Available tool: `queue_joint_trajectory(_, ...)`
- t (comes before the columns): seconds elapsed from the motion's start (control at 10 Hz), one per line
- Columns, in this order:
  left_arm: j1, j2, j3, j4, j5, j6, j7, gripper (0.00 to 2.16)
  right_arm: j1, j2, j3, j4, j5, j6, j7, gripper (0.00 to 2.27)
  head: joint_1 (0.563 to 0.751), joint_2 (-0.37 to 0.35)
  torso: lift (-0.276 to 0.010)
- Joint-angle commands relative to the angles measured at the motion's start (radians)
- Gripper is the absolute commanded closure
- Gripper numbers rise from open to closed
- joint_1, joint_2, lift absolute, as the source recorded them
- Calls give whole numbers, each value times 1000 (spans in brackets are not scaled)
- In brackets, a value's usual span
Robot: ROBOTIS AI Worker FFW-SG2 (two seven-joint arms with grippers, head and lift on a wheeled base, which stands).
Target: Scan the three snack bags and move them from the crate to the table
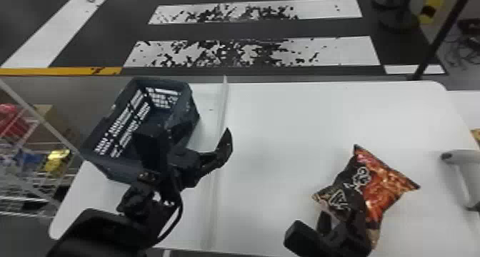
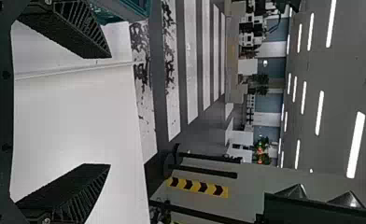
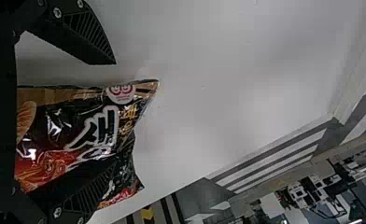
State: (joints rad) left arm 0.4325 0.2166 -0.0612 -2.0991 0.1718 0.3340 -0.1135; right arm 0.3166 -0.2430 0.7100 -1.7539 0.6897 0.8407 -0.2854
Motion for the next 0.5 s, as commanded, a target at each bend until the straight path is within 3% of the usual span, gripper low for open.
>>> queue_joint_trajectory(0.0, -5, 12, -19, -2, 0, 6, 0, 33, -39, 5, 45, 28, 48, 174, -1, 934, 695, 88, -62)
queue_joint_trajectory(0.1, 0, 15, -22, -2, 0, 6, -2, 33, -44, 7, 54, 24, 54, 208, -3, 2243, 695, 49, -62)
queue_joint_trajectory(0.2, 8, 15, -20, -4, 2, 3, -2, 33, -28, -2, 54, -1, 57, 180, -9, 2243, 695, 21, -62)
queue_joint_trajectory(0.4, 15, 13, -23, -6, 2, 3, -2, 33, 55, -52, 9, -121, 21, -50, -55, 2243, 695, 25, -62)
